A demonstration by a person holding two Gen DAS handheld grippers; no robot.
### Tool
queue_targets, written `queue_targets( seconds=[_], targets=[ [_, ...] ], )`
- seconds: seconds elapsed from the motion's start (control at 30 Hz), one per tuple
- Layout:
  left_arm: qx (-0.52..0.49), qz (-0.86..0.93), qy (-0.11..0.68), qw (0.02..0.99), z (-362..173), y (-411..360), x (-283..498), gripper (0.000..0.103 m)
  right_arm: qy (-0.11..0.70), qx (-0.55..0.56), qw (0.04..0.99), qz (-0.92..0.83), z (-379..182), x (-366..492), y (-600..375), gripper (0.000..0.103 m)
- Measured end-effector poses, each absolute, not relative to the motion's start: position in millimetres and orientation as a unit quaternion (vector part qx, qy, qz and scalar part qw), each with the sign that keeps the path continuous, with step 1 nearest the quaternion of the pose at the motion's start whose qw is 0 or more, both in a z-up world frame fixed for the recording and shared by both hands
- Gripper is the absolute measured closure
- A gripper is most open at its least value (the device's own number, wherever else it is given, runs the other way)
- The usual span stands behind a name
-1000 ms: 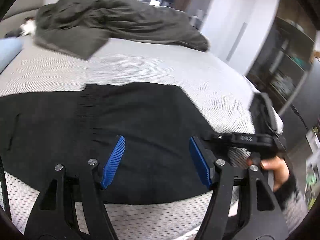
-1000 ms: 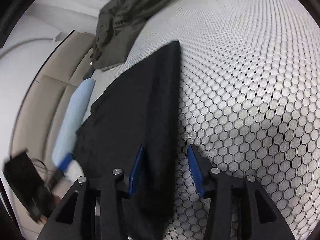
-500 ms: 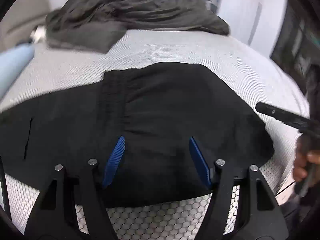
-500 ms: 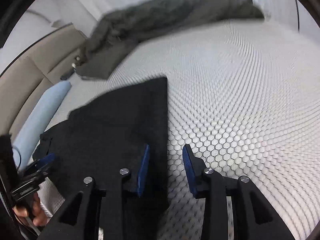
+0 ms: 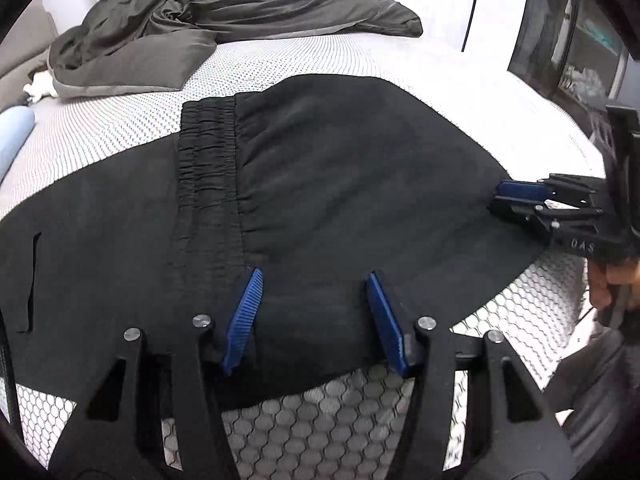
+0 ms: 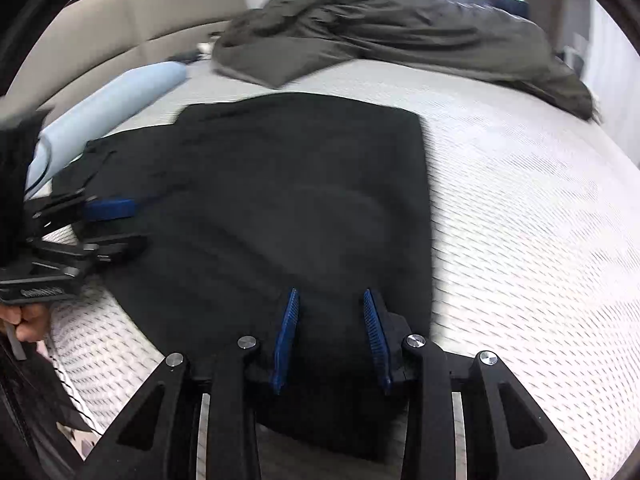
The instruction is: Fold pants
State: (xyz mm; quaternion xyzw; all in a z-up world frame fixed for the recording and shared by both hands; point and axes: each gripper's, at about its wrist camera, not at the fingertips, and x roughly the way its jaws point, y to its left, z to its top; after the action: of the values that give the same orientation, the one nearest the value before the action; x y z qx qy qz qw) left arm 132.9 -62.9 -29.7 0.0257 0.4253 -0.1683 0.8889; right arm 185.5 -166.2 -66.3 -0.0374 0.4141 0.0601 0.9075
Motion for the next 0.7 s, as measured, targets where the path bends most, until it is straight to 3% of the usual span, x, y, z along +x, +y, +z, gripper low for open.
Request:
queue_targets(
  seconds=[0.2,0.37,0.6,0.7],
  targets=[
    [-0.048,-0.157,0.402,0.901,0,-50,151,0.050,0.392,0.012,0.916,0.087,-44,185,-163,0.069],
    [-0.032,-0.143,0.439,0.887,-28,-61,192,0.052,0.414,0.015,0.903,0.115,-54,227,-131,0.068],
    [-0.008,-0.158,0.428,0.890,-32,-57,178,0.053,0.418,-0.125,0.900,0.005,-58,201,-156,0.068],
    [-0.002,-0.135,0.431,0.892,-25,-61,178,0.053,0.421,-0.073,0.904,-0.004,-52,193,-182,0.066]
  ],
)
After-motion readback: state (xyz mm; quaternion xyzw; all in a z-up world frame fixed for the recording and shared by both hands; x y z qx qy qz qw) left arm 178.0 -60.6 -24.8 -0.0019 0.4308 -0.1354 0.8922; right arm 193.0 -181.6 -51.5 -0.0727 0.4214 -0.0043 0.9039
